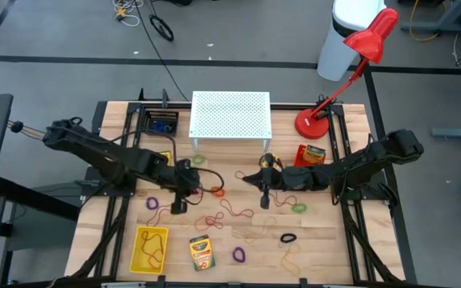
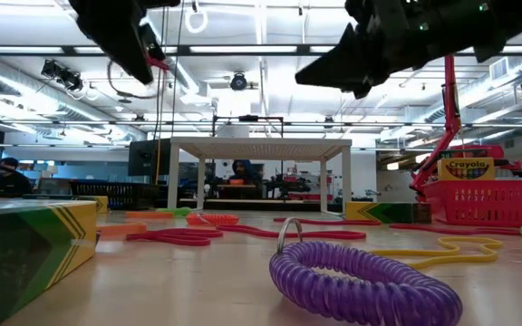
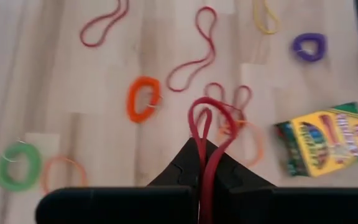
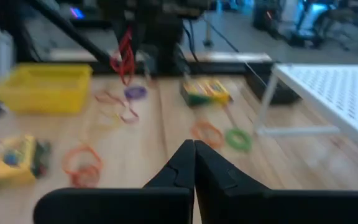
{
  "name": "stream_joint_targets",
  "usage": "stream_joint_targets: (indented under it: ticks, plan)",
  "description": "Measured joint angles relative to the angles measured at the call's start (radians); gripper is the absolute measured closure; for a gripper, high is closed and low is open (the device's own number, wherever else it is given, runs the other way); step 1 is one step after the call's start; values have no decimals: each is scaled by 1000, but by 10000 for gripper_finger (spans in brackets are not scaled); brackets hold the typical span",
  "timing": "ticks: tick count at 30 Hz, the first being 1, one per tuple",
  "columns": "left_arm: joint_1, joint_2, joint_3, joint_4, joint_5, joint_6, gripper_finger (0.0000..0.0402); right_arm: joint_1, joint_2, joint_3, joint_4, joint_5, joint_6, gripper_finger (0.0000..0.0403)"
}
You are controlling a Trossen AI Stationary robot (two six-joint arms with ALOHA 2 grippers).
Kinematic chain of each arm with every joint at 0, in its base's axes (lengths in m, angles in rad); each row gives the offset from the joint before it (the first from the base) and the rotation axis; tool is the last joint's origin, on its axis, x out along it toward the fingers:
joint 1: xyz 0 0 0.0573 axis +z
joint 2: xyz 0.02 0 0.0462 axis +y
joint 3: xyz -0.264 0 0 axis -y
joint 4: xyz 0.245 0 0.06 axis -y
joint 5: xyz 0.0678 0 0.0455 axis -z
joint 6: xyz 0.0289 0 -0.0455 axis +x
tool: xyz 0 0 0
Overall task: Pick & Place Office Desk Supplies
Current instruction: Put the red rubber band into the yellow bin
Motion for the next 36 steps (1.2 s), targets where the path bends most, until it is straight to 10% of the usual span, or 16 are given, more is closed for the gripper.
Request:
stream_joint_targets:
  ticks: [20,36]
  plan:
    - [-312,0,10,-180,538,-779,397,-2,0,-24,41,-31,-12,399]
    - [-518,14,-19,-100,464,-1013,396,-1,0,-24,34,-32,8,393]
